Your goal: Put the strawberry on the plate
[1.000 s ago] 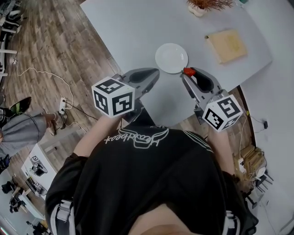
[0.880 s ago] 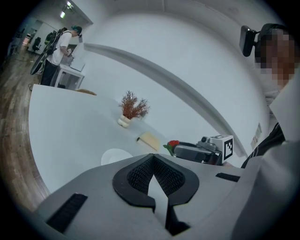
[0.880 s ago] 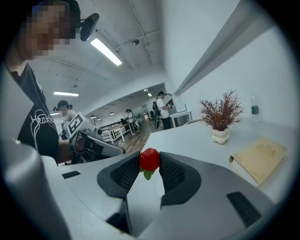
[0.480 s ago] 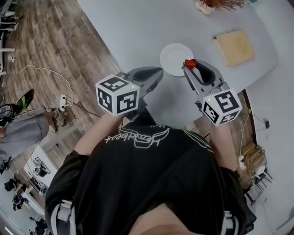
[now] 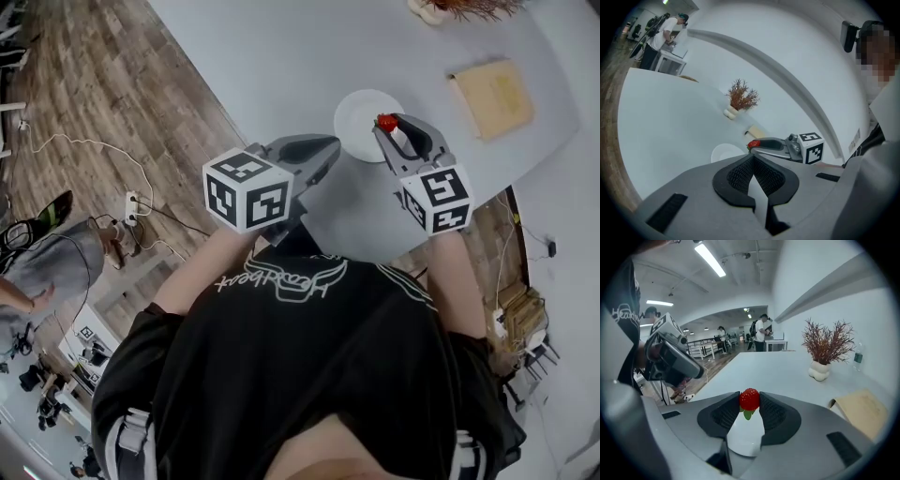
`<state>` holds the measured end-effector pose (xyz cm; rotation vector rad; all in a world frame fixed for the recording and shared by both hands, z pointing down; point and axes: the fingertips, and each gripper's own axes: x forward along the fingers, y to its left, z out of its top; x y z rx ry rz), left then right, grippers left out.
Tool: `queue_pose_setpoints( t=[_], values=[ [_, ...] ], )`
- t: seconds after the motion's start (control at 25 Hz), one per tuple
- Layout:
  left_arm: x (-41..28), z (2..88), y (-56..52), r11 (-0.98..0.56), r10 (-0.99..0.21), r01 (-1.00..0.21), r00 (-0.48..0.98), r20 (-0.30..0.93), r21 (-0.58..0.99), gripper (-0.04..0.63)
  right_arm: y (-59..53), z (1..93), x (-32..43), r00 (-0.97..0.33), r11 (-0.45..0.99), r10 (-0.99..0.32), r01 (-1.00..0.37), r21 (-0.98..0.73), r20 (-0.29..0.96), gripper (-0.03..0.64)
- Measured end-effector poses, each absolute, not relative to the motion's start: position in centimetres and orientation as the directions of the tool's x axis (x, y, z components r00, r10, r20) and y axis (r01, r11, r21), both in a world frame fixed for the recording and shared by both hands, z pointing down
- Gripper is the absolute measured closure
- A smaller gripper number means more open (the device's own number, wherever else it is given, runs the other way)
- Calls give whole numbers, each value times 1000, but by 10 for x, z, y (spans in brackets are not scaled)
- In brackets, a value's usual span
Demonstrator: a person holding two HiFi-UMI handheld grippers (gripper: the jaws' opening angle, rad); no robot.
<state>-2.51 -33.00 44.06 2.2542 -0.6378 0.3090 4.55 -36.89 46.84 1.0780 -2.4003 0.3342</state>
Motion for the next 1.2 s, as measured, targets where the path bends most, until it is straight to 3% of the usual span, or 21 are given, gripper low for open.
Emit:
queue_pose_setpoints(
  t=[0.48,1.2],
  values=[
    [-26,458,-347,-591,-295,-508,859,418,626,589,-377,529,31,-502,694,-565,-718,49,655,495],
    [-37,468,-355,-588,-270,-498,863,426,637,589,-378,557,30,-412,739,-511,-659,140,755,495]
  ],
)
